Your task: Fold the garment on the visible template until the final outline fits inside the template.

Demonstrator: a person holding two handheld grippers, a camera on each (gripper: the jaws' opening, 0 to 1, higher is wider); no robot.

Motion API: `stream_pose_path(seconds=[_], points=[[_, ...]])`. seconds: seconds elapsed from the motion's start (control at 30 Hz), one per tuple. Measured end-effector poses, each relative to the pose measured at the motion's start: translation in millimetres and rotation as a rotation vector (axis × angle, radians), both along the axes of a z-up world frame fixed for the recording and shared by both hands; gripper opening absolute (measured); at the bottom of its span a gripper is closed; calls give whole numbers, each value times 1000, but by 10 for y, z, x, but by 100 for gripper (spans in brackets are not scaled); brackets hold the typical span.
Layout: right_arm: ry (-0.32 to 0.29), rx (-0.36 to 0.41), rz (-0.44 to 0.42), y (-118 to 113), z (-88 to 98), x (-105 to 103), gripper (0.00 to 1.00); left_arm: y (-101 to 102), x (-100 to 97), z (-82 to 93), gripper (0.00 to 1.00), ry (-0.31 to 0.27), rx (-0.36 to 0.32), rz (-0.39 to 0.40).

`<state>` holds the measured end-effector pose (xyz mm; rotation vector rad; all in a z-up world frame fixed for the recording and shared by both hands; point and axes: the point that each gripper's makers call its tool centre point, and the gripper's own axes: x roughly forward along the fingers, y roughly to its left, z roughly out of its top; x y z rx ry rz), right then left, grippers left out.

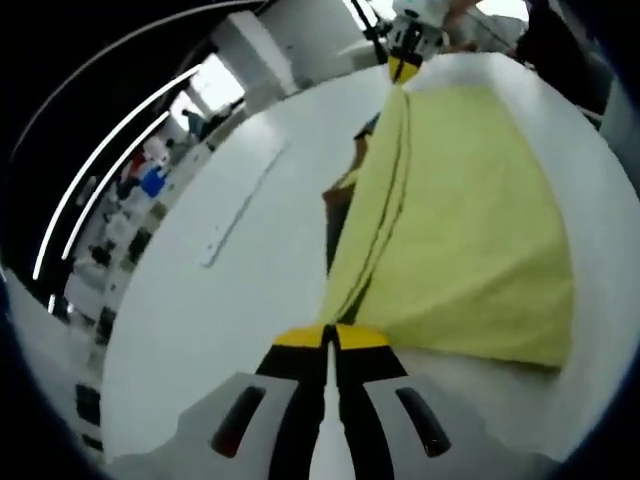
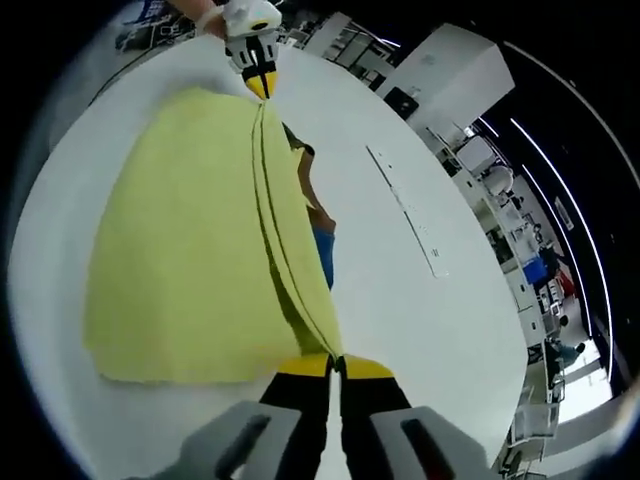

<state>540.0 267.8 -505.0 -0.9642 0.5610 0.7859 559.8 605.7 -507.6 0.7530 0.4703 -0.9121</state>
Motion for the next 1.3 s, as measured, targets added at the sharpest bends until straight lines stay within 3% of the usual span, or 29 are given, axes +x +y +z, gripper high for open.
stream_pose_path(seconds=[0.17,0.23,0.3,0.43,0.6,0.77,1.0,1.3], points=[[10,59,-51,-4,50,60,0,43,102,72,0,105,-111,144],[17,90,-76,-6,64,89,0,50,163,94,0,114,-127,169],[48,133,-119,-11,50,107,0,67,210,75,0,148,-148,220],[106,206,-201,-35,5,180,0,72,297,3,0,267,-260,359],[169,255,-266,-45,-56,226,0,85,323,-65,0,319,-287,424],[196,298,-328,-51,-97,304,0,80,346,-102,0,350,-300,461],[215,285,-345,-37,-177,304,0,77,338,-137,0,380,-301,496],[238,322,-360,-24,-180,270,3,59,315,-124,0,331,-278,434]])
